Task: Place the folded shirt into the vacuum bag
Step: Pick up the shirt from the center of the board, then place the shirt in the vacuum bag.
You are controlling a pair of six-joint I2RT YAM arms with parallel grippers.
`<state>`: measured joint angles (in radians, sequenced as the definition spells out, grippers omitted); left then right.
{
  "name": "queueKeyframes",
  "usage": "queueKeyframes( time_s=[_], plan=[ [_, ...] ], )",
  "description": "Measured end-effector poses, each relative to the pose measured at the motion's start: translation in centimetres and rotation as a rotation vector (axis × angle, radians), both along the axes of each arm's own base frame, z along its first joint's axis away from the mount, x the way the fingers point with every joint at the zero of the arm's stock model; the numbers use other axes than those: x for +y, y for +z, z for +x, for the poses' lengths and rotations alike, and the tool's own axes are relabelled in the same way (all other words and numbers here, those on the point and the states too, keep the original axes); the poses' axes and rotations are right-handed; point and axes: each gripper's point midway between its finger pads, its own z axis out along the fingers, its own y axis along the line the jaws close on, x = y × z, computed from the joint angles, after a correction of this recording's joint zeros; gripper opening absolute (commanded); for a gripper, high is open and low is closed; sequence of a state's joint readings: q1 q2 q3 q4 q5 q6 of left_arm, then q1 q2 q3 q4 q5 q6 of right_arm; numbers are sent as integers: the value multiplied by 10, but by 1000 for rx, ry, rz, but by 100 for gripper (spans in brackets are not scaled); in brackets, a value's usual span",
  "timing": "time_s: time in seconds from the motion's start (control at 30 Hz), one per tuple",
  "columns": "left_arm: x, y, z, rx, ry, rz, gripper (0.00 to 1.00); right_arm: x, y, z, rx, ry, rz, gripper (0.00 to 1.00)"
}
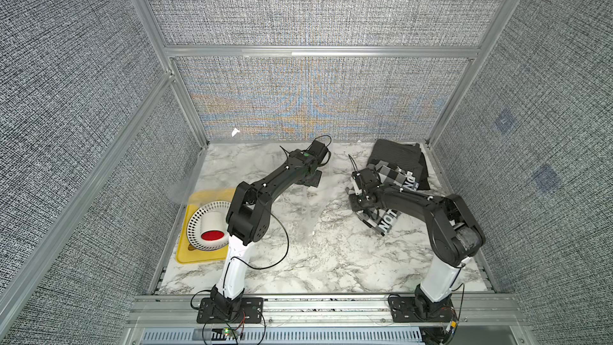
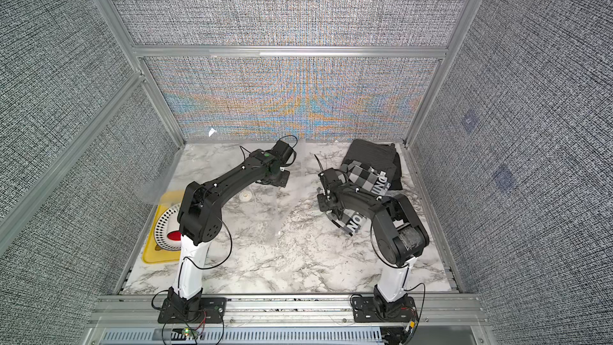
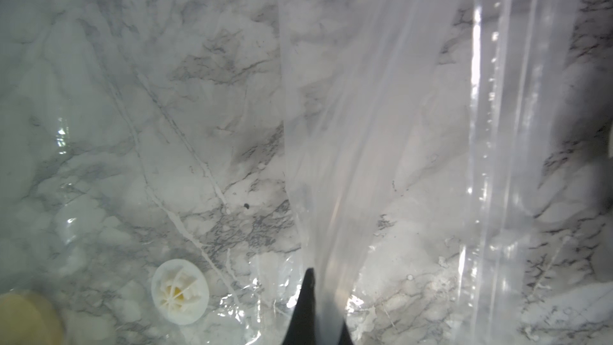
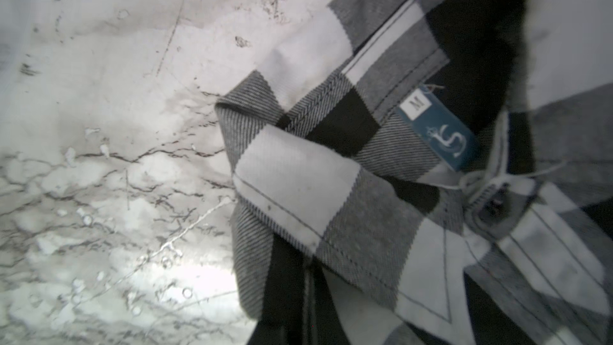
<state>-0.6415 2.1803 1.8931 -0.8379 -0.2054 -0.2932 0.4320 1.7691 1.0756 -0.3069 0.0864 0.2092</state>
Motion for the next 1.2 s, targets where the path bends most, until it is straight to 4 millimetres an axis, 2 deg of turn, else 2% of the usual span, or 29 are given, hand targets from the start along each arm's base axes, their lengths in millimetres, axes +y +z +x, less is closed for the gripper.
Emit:
queueKeyframes(
  time_s=[0.17,0.3,0.43,0.57,0.73,0.93,1.1,1.2],
  plan=[
    [-13,-2,0,-15,8,-28,0,-13,36,-5,-50,-63,129,0],
    [-20,-5,-3,-11,5,-34,0,-16,68,-7,-106,-87,268,0],
    [-31,-9,-2,-8,-8,-59,0,-6,94,-6,-149,-87,444,0],
    [-32,-12,-2,-5,-9,-58,0,13,112,-1,-154,-73,609,0],
    [-29,-20,-5,1,-8,-50,0,30,131,12,-155,-88,758,0],
    [-28,-19,-7,-8,-8,-58,0,40,144,31,-148,-155,894,0],
    [-27,-21,-9,-8,-9,-60,0,46,146,45,-130,-241,1011,0],
    [-28,-18,-8,-13,-10,-67,0,56,145,51,-105,-280,1081,0]
  ],
)
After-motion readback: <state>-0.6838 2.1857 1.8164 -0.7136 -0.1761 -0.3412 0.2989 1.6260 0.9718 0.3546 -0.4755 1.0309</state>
